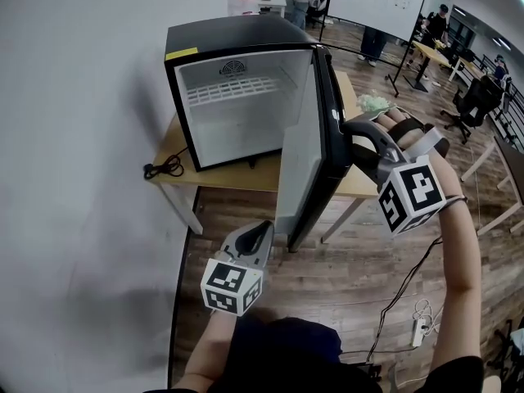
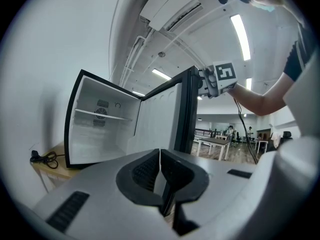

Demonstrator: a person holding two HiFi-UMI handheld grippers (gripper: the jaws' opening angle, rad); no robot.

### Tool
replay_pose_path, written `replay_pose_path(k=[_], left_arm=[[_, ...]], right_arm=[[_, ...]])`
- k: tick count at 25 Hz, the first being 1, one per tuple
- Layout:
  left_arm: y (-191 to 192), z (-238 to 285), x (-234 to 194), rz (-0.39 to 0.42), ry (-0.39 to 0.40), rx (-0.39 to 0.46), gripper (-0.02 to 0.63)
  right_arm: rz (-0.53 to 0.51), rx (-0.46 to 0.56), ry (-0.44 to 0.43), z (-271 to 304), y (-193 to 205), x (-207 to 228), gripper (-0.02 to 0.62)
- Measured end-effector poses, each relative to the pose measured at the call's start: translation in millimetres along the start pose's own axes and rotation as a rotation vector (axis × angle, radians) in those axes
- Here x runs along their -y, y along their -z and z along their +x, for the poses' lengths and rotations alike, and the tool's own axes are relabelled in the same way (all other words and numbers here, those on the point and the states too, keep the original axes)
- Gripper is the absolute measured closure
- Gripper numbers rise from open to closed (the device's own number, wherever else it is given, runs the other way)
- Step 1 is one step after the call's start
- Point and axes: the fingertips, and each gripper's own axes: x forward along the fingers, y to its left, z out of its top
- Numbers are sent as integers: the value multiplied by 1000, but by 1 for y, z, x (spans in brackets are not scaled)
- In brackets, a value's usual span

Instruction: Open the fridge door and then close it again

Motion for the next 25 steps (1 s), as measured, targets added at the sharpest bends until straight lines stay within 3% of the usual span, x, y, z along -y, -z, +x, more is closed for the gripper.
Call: replay_pose_path(k=[25], left_arm=[[22,0,5,-20,-42,-12,597]], right_arm=[[-27,11,0,7,12,-8,479]])
